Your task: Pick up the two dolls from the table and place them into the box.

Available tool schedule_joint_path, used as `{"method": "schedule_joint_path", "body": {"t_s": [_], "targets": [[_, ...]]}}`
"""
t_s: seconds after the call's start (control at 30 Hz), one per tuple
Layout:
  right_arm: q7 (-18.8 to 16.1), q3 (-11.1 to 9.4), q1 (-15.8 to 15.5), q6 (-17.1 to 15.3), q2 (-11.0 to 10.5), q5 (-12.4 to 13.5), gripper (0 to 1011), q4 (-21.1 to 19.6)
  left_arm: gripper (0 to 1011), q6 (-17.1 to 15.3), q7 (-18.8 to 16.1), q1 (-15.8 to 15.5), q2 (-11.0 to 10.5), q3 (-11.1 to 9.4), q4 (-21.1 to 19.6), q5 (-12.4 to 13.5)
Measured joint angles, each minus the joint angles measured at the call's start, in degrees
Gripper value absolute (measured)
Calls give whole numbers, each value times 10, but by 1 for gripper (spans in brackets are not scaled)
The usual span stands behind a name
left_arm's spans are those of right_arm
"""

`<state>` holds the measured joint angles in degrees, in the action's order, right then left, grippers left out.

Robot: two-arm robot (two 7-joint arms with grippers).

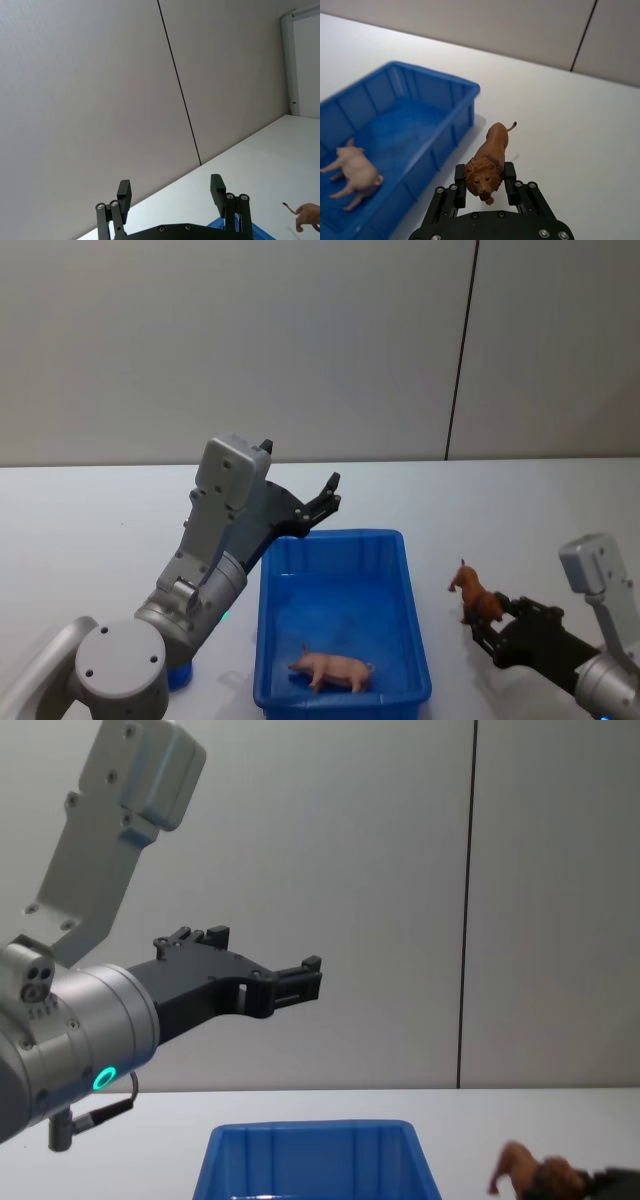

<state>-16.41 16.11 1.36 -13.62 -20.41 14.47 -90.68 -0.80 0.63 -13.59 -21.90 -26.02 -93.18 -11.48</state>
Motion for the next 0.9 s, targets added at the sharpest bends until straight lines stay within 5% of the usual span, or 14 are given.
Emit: {"method": "schedule_joint_path", "body": {"t_s": [0.47, 0.77, 0.9], "targets": [[-59, 10, 7, 29, 4, -10, 426, -56, 1001, 0, 0, 0, 0, 0, 0, 0], [-95, 29, 25, 8, 24, -38, 429, -66, 1001, 0, 0, 0, 0, 0, 0, 0], [-102, 36, 34, -5, 32, -49, 533, -61, 1001, 0, 0, 0, 0, 0, 0, 0]]}}
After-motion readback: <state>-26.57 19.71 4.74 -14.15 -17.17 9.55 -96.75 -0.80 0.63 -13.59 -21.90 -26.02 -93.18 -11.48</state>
